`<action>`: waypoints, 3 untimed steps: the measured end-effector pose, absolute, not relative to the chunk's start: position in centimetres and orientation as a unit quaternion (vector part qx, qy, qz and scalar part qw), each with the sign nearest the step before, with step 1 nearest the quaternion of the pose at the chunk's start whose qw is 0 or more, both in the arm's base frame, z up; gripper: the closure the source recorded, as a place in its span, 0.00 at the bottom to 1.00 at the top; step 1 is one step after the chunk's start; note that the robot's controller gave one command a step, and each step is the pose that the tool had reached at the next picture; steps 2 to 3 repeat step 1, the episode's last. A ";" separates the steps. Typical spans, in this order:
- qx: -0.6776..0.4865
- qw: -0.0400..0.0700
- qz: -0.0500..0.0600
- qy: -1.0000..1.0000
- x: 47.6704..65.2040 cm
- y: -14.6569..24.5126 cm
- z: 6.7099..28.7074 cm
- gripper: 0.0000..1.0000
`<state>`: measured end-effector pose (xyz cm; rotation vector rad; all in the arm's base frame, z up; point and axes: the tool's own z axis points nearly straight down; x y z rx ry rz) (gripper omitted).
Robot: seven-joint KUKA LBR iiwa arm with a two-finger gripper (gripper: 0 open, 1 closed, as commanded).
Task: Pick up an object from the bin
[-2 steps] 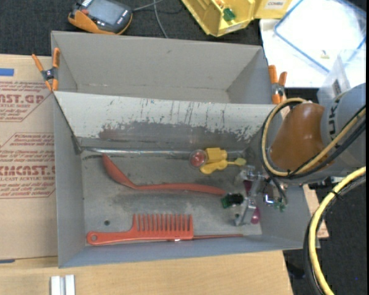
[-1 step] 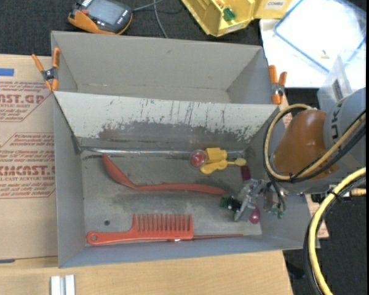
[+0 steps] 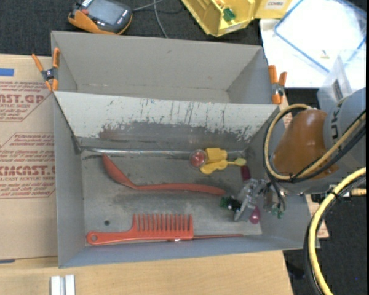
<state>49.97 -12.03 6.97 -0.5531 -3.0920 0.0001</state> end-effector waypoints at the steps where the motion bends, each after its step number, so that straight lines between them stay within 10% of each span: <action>1: -0.176 0.001 0.000 -0.984 49.9 -12.0 7.9 1.00; 3: -0.176 0.001 0.000 -0.984 49.9 -12.0 7.9 1.00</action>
Offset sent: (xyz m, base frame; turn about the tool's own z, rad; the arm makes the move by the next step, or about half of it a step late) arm -0.0003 0.0004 0.0218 0.0000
